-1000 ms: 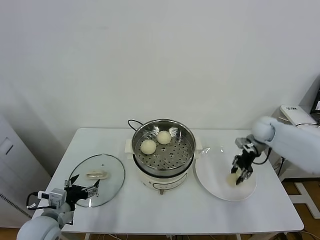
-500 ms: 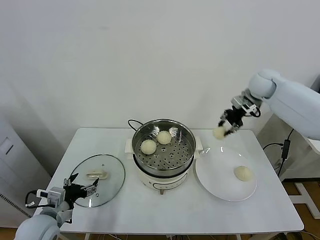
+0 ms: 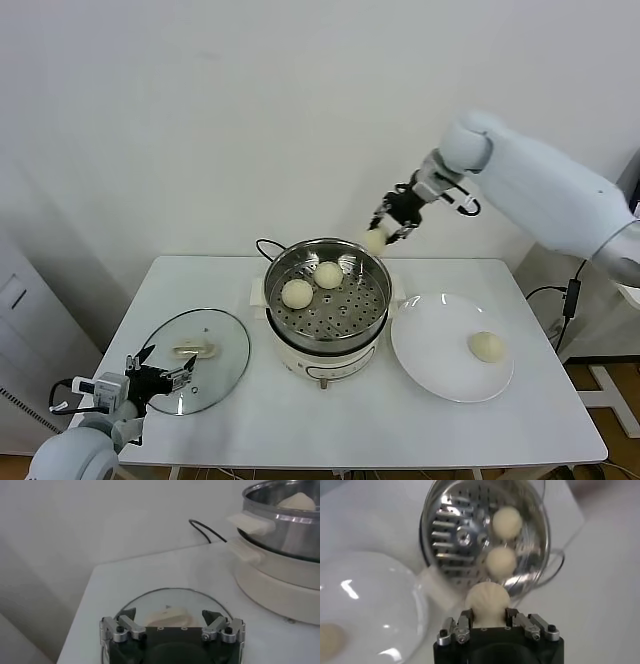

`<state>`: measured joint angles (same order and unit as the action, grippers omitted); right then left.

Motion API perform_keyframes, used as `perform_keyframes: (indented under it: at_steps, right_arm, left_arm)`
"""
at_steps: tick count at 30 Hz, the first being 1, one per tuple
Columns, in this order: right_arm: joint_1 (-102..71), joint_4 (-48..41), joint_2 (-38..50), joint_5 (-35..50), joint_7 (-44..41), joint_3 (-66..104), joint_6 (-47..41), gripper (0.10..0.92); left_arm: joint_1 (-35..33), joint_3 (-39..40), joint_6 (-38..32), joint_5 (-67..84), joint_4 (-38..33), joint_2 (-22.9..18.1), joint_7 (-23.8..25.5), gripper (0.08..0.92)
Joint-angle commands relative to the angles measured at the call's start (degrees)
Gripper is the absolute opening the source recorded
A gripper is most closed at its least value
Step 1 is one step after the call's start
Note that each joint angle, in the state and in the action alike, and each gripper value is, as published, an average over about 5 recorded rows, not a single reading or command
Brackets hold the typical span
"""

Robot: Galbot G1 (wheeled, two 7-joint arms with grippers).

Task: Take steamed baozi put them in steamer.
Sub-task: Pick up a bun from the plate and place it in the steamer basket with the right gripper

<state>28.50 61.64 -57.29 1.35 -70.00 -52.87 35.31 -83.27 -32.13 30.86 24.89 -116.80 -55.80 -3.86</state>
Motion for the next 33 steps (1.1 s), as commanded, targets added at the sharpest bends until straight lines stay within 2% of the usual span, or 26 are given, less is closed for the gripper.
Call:
perform_keyframes:
  at_steps: [1,11,33]
  right_arm:
    - [-1.32,9.62,-5.43,-4.28,3.4,-4.55,13.45,0.416]
    - [-5.88,18.2,-3.63,-14.24,2.85,-5.74,14.69,0.416]
    - [-10.74,14.33,-6.86,-17.92,1.83,-4.17,14.69,0.416]
  left_arm:
    - [-0.17,0.07,-0.2,-0.31,0.05,-0.31,-0.11,0.823]
    - [-0.17,0.2,-0.34,-0.45,-0.08,-0.29,-0.2,0.823]
    - [-0.2,0.18,-0.52,-0.46,-0.06,-0.35,-0.12,0.823]
